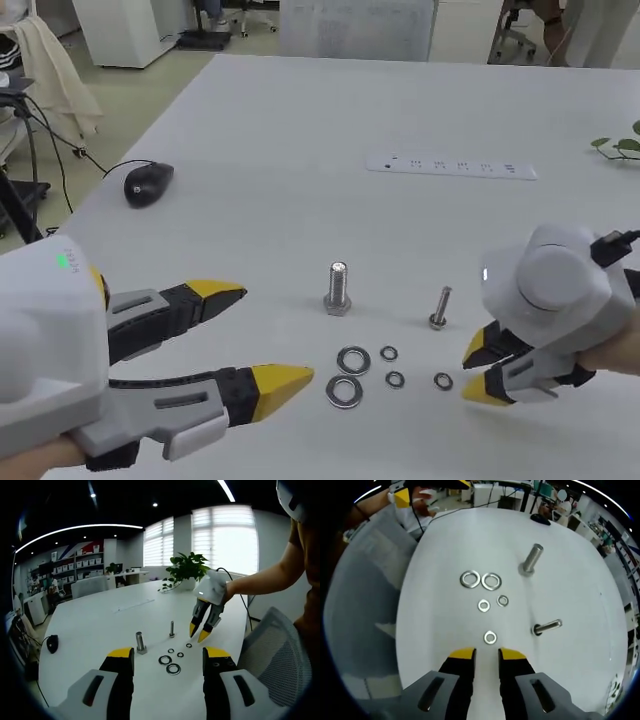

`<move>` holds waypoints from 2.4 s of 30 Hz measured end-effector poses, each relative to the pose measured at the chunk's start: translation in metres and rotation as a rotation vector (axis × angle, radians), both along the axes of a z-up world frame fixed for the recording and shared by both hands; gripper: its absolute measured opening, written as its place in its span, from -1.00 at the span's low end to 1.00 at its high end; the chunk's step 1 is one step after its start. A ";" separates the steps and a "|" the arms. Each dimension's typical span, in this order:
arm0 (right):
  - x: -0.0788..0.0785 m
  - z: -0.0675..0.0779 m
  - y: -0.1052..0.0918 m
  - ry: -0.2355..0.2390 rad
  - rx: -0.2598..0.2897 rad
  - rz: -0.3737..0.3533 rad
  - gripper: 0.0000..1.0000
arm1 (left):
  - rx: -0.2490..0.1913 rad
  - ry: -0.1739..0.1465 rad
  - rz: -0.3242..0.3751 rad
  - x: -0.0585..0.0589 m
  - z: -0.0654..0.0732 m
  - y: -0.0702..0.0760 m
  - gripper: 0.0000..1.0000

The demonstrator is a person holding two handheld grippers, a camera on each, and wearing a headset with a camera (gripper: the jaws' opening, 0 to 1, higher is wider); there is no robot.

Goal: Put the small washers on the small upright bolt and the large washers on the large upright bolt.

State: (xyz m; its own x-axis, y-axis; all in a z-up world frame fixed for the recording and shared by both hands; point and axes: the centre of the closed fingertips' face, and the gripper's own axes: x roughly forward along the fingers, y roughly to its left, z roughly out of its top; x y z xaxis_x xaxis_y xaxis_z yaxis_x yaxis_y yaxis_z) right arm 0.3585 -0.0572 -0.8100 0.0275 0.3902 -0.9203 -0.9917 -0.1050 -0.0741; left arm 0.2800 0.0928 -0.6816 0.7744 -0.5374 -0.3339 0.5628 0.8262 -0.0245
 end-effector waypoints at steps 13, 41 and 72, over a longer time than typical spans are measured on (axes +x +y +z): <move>0.004 -0.009 0.011 0.026 -0.024 0.017 -0.63 | -0.001 0.003 0.000 0.001 -0.002 0.001 0.09; 0.004 -0.017 0.015 0.046 -0.096 0.076 -0.75 | -0.013 0.005 0.009 0.007 -0.006 0.000 0.09; 0.055 0.050 0.004 -0.029 -0.062 -0.013 -0.77 | -0.010 0.011 -0.026 0.008 -0.010 -0.012 0.09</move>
